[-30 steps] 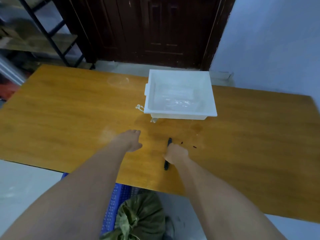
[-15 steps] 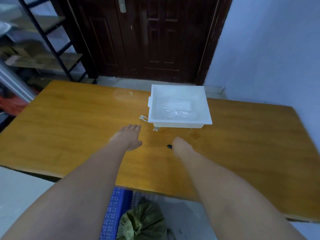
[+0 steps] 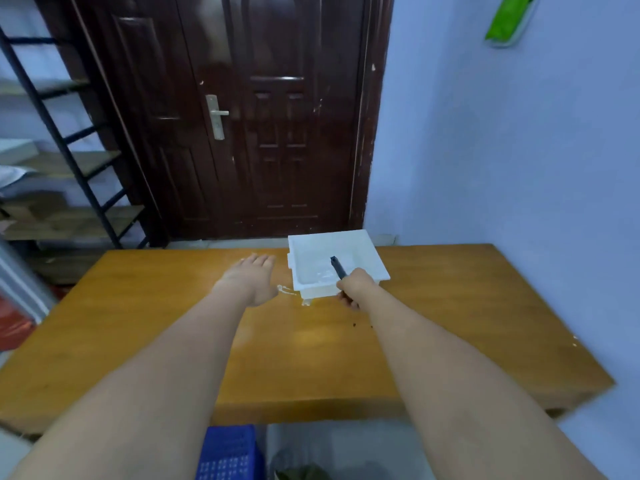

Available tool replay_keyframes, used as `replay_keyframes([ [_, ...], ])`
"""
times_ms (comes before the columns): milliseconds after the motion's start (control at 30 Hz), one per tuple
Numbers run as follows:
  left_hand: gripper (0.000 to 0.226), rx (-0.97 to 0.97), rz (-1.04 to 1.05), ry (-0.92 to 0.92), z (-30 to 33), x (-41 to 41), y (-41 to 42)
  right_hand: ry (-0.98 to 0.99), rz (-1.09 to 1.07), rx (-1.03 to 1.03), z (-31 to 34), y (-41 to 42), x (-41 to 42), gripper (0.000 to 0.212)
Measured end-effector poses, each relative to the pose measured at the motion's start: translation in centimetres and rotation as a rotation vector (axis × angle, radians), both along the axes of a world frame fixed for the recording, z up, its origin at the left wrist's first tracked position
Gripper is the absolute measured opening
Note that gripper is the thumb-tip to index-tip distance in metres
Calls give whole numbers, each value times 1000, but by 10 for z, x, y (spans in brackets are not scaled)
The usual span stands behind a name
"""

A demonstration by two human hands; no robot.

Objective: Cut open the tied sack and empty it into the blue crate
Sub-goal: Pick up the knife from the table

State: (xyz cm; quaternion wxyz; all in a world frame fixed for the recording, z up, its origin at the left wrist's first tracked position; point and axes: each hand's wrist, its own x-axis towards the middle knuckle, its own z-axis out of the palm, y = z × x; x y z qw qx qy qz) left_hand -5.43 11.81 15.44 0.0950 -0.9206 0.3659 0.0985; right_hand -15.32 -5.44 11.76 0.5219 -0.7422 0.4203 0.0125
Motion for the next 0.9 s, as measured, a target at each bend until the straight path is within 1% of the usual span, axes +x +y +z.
replay_keyframes([
  [100,75,-16,-29,-19,15,-17,14,-130,-62,77,19,20,-24,12],
  [200,73,-50,-54,-40,30,-36,27,-217,-85,73,40,33,-47,19],
  [400,73,-94,-49,-69,56,-70,45,-285,-64,26,72,41,-81,21],
  [567,71,-123,3,-67,65,-102,53,-282,9,1,85,42,-106,20],
  [700,73,-94,44,-56,57,-130,52,-230,70,-32,73,42,-131,21],
  [800,73,-73,54,-29,41,-156,51,-196,81,18,44,42,-149,20],
  [900,72,-8,80,26,9,-176,58,-134,107,71,5,46,-168,20],
])
